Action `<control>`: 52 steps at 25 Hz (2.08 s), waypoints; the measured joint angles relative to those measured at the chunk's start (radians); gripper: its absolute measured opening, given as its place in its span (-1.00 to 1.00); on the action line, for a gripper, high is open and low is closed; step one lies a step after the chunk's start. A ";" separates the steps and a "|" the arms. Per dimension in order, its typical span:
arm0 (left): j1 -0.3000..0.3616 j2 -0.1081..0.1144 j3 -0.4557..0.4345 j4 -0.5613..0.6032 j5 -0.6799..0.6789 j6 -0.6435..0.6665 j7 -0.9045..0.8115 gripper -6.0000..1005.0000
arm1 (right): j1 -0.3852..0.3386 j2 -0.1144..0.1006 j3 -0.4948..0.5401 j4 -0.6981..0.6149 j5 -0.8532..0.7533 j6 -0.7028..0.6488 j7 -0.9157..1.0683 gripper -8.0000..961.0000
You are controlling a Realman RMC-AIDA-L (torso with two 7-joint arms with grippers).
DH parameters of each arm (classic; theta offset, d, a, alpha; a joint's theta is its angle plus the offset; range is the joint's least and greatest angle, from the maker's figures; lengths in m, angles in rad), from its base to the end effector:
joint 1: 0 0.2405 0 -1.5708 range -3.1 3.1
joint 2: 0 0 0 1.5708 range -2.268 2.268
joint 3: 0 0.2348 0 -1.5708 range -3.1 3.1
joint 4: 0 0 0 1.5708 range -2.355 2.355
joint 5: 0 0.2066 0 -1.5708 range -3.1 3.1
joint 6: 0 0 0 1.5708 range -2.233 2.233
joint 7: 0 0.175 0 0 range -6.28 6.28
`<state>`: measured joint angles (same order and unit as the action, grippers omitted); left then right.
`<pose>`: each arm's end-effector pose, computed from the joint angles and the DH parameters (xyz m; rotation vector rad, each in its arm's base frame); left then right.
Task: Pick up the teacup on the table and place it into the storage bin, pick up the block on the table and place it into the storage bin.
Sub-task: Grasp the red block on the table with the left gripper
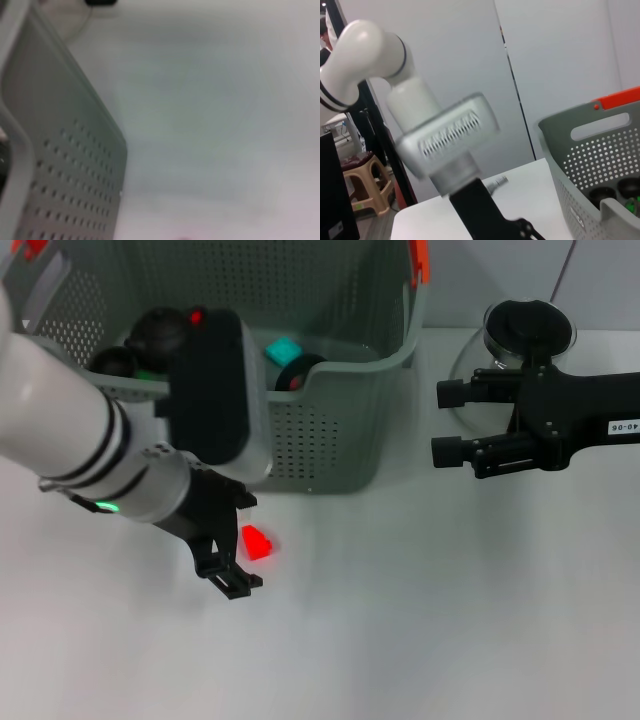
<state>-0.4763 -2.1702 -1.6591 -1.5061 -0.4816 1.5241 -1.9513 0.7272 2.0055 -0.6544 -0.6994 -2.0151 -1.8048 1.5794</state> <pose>-0.1679 0.3237 -0.0387 -2.8249 -0.0069 0.6073 0.1587 0.3459 0.0200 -2.9644 0.5134 0.8209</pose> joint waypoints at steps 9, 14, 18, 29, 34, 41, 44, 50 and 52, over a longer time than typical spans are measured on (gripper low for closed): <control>-0.073 -0.001 0.068 0.164 0.063 -0.092 -0.092 0.89 | 0.000 0.012 0.008 0.001 0.001 0.007 0.002 0.96; -0.098 -0.003 0.089 0.212 0.070 -0.112 -0.148 0.89 | 0.000 0.013 0.009 0.001 0.002 0.017 0.002 0.96; -0.104 -0.002 0.124 0.214 0.074 -0.121 -0.195 0.89 | 0.000 0.013 0.009 0.002 0.002 0.017 -0.003 0.96; -0.160 -0.001 0.142 0.273 0.106 -0.145 -0.280 0.88 | -0.014 0.014 0.009 0.001 0.006 0.011 -0.010 0.96; -0.176 -0.001 0.143 0.288 0.127 -0.148 -0.306 0.84 | -0.021 0.013 0.009 0.001 0.006 0.011 -0.011 0.96; -0.199 -0.002 0.147 0.316 0.133 -0.159 -0.338 0.80 | -0.029 0.012 0.009 0.001 0.007 0.012 -0.018 0.96; -0.203 -0.002 0.149 0.325 0.140 -0.164 -0.346 0.78 | -0.029 0.011 0.009 0.001 0.010 0.012 -0.019 0.96; -0.207 -0.002 0.148 0.339 0.141 -0.172 -0.349 0.74 | -0.029 0.011 0.009 0.001 0.010 0.013 -0.022 0.96; -0.210 -0.002 0.146 0.349 0.141 -0.180 -0.349 0.63 | -0.029 0.012 0.009 0.001 0.010 0.014 -0.022 0.96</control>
<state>-0.6863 -2.1721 -1.5135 -1.1576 -0.3404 1.3440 -2.3004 0.6980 2.0173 -0.6458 -0.6980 -2.0048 -1.7907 1.5572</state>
